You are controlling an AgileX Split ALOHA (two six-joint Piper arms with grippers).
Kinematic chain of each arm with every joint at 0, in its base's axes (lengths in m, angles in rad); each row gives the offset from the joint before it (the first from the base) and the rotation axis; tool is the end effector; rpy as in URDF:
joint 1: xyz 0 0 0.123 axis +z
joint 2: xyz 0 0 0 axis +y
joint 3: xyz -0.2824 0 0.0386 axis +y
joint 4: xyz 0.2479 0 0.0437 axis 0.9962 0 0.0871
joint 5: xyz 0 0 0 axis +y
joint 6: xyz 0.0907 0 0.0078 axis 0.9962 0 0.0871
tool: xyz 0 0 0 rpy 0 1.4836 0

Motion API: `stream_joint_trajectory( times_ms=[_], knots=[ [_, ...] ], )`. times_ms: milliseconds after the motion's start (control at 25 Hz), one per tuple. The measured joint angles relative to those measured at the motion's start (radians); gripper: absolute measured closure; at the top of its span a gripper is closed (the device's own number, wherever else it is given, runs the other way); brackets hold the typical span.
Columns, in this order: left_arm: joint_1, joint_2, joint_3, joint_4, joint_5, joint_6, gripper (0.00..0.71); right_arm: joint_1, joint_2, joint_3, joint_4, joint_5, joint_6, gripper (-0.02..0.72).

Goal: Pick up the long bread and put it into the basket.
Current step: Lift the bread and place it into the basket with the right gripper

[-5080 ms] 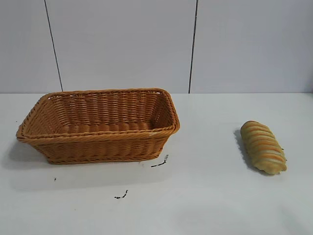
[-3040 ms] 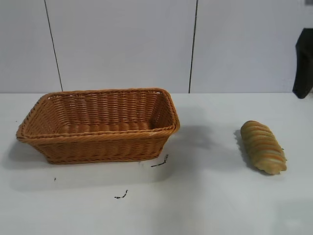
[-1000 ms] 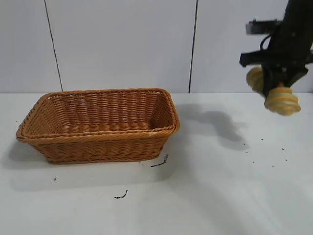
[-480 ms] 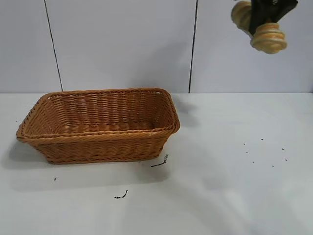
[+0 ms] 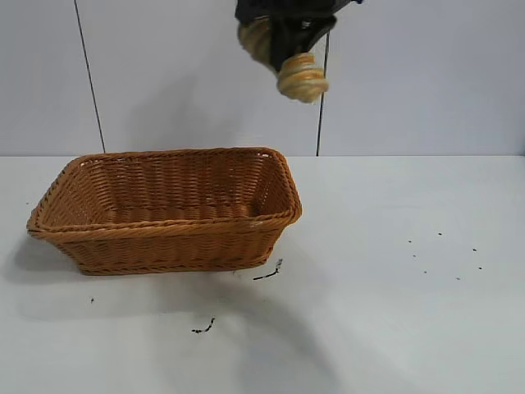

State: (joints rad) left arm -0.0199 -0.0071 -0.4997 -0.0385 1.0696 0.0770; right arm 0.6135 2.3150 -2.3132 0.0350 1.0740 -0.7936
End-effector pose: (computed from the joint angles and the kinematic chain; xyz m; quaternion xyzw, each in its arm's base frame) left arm -0.0064 -0.0029 0.2764 0.0422 0.8526 -0.0044 0.5209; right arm 0.4216 0.3003 0.2718 -0.6169 0.7327 -0.0087 0.2873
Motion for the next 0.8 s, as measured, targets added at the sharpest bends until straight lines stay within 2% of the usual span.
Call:
stream_joint_trajectory(
  times_ms=[80, 160, 240, 400, 560, 680, 720, 800],
  knots=[
    [0.0, 0.0, 0.0, 0.0, 0.0, 0.0, 0.018, 0.018, 0.026, 0.0, 0.006, -0.013, -0.135, 0.606],
    [0.0, 0.0, 0.0, 0.0, 0.0, 0.0, 0.018, 0.021, 0.061, 0.0, 0.014, -0.02, -0.229, 0.606],
    [0.0, 0.0, 0.0, 0.0, 0.0, 0.0, 0.018, 0.021, 0.097, 0.0, 0.016, -0.026, -0.293, 0.606],
    [0.0, 0.0, 0.0, 0.0, 0.0, 0.0, 0.018, 0.021, 0.175, 0.0, 0.031, -0.054, -0.325, 0.606],
    [0.0, 0.0, 0.0, 0.0, 0.0, 0.0, 0.018, 0.021, 0.223, 0.0, 0.036, -0.093, -0.329, 0.606],
    [0.0, 0.0, 0.0, 0.0, 0.0, 0.0, 0.018, 0.021, 0.229, 0.0, 0.063, -0.107, -0.329, 0.601],
    [0.0, 0.0, 0.0, 0.0, 0.0, 0.0, 0.018, 0.021, 0.229, 0.0, 0.073, -0.112, -0.326, 0.58],
    [0.0, 0.0, 0.0, 0.0, 0.0, 0.0, 0.018, 0.021, 0.229, 0.0, 0.084, -0.116, -0.314, 0.493]
  ],
)
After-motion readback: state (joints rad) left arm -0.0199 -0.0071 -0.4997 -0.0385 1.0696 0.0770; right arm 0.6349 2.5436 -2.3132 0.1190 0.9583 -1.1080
